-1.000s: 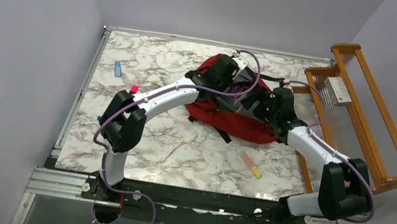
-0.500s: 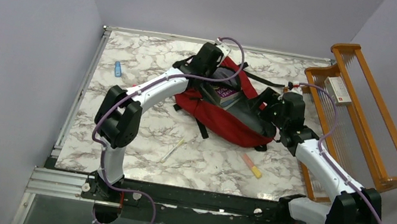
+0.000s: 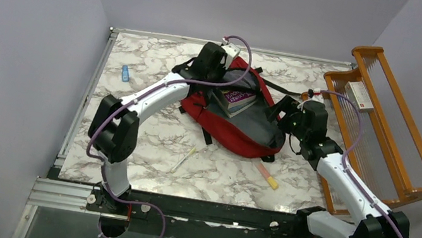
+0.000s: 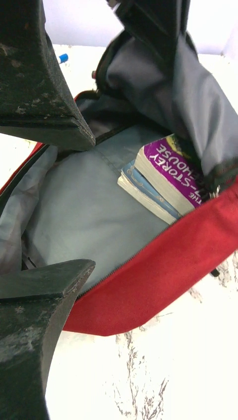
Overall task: Pack the student bag
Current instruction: Adjust the student bag at the center of the board.
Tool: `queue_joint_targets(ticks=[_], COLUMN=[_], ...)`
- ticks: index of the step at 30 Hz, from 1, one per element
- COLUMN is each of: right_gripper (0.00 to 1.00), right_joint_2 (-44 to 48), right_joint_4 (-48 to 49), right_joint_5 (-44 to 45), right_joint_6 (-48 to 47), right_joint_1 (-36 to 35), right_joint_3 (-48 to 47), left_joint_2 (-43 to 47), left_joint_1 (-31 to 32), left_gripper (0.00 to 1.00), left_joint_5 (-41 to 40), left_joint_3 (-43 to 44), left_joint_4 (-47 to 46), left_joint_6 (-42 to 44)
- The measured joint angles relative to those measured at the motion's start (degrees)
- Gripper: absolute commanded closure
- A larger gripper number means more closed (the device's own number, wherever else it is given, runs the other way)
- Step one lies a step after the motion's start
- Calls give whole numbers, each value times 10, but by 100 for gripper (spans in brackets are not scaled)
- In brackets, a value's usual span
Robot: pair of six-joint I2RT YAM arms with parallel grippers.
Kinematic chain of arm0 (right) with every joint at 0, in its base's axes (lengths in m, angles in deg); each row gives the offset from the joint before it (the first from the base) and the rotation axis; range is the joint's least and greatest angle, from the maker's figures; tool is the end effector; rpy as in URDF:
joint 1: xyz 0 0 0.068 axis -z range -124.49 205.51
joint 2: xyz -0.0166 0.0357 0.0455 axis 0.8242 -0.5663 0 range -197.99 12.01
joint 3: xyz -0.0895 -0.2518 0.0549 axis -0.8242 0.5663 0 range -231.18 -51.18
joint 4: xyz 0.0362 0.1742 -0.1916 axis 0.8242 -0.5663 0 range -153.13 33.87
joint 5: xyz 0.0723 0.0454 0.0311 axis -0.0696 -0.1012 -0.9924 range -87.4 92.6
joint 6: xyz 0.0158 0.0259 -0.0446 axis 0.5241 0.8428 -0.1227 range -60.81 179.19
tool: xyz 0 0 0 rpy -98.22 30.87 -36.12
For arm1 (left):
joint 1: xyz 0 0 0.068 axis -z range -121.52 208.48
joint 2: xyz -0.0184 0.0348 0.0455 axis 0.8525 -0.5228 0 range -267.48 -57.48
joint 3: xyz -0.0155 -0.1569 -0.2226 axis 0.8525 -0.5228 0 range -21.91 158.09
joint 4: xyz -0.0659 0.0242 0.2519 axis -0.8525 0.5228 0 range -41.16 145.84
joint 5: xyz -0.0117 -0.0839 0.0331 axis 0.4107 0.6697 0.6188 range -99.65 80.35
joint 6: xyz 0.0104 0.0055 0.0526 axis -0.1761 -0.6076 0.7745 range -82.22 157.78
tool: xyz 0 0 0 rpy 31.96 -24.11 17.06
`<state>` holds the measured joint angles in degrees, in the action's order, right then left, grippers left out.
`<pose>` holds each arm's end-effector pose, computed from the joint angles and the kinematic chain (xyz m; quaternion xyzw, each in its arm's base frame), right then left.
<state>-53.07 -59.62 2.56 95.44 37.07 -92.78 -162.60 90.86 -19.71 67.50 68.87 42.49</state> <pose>0.2419 0.0807 0.2606 0.1318 0.8423 0.2404 0.4642 0.3660 -0.2248 0.2960 0.2441 0.8532 -0.0328 0.4597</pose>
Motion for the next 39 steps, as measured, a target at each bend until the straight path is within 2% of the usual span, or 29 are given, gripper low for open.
queue_joint_targets(ticks=[4,9,14,17,23,32,39], right_gripper=[16,16,16,16,16,16,16], right_joint_2=[22,30,32,34,34,32,32], right_joint_4=[1,1,1,1,1,0,0], right_joint_5=[0,0,0,0,0,-1,-1], right_joint_6=[-3,-6,-10,-10,-10,-7,-5], right_joint_1=[0,0,0,0,0,0,0], right_joint_3=[3,3,3,3,3,3,3], left_joint_2=[55,83,108,141,160,68,24], left_joint_1=[4,8,2,-24,-82,-80,-79], left_gripper=[45,32,27,24,21,22,31], left_joint_5=[92,169,187,186,179,198,197], left_joint_3=[-48,-77,-112,-144,-155,-79,-63], left_joint_4=[-25,-50,-55,-68,-97,-76,-33], left_joint_6=[-24,-49,-66,-99,-163,-224,-229])
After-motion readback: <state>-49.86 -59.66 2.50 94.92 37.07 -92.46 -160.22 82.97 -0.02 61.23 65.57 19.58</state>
